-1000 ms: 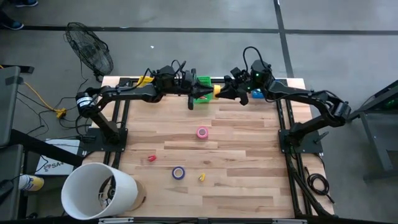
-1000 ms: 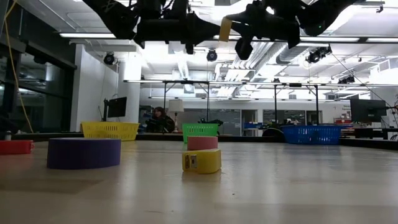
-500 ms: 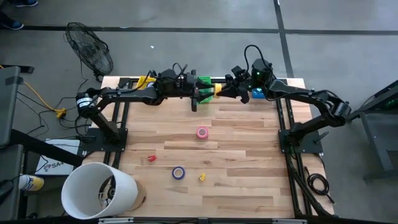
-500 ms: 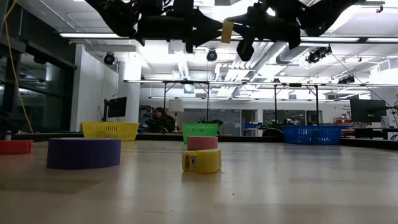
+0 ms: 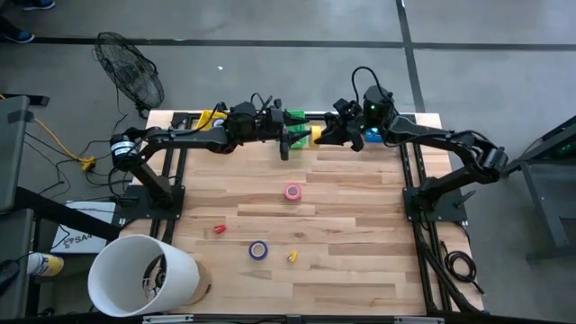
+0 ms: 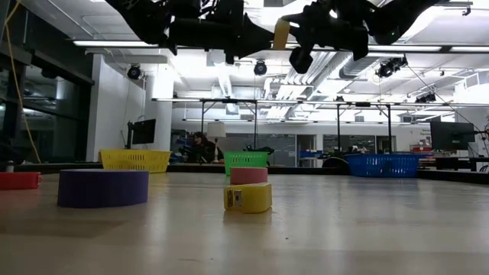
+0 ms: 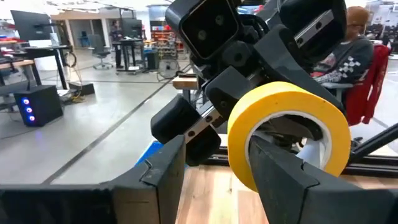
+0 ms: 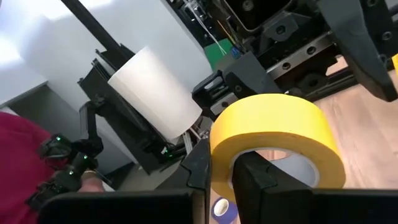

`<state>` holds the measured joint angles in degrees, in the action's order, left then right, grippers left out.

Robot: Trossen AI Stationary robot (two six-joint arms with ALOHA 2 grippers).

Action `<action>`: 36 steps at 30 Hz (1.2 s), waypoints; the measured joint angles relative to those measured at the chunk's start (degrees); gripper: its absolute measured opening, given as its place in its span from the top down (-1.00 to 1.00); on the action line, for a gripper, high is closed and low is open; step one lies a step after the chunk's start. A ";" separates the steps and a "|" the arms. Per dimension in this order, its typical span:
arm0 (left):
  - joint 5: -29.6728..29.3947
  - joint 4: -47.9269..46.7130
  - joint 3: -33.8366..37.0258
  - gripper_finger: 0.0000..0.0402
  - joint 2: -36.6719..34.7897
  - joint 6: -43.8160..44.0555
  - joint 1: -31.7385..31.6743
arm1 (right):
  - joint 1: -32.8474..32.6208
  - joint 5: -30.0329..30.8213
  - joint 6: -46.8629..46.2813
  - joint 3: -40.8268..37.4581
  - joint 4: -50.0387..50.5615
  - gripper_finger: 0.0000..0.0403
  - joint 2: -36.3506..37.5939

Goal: Pick and place Stapler, Stapler remover, tape
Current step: Put the yellow tape into the yellow basket

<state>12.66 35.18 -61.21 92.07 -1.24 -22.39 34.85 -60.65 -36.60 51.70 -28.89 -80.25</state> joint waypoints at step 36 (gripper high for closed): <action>6.45 0.68 0.00 0.87 0.04 1.46 -0.04 | -2.00 5.88 1.58 0.00 -0.45 0.85 -1.11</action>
<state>19.11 35.87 -61.21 92.12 0.22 -22.44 32.85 -54.76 -35.03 51.70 -29.34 -81.36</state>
